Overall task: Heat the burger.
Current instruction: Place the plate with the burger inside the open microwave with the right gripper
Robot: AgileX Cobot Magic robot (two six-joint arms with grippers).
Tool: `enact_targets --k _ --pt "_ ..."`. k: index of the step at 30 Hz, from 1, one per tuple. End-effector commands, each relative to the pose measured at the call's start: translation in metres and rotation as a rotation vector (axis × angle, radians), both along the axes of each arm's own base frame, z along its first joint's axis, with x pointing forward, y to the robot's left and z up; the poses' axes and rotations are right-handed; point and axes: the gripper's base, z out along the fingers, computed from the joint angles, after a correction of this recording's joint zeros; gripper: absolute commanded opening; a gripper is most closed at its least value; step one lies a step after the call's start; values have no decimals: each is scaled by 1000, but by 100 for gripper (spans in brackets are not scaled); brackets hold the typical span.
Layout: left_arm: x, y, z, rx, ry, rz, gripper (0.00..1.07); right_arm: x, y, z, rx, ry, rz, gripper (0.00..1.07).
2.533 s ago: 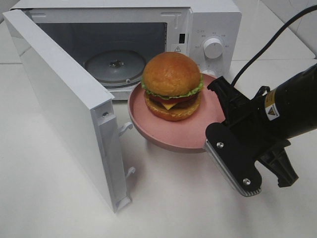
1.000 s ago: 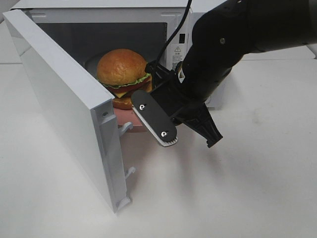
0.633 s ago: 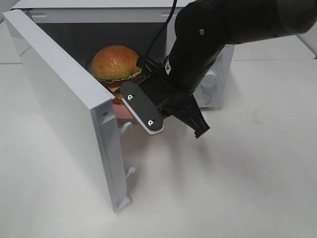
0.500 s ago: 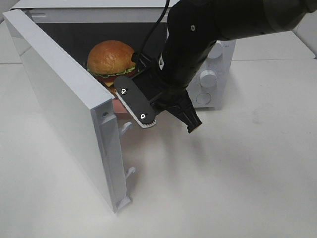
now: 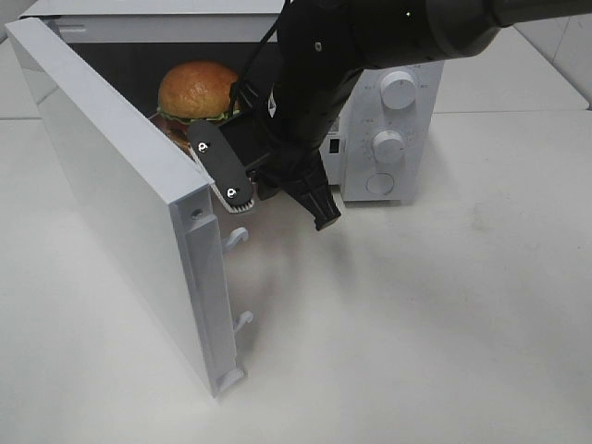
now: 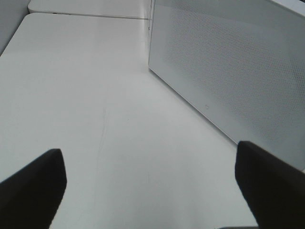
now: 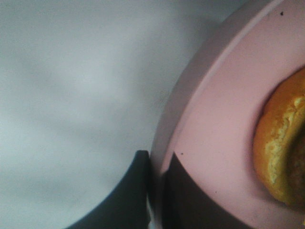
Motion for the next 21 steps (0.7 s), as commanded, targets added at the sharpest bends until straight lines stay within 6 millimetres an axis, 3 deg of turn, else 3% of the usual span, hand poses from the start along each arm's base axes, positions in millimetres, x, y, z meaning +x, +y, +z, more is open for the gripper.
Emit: enact_targets --k 1,21 --pt "-1 0 0 -6 -23 5 90 9 7 12 53 -74 4 0" --pt "-1 0 0 -3 -23 7 90 52 37 -3 61 -103 -107 0"
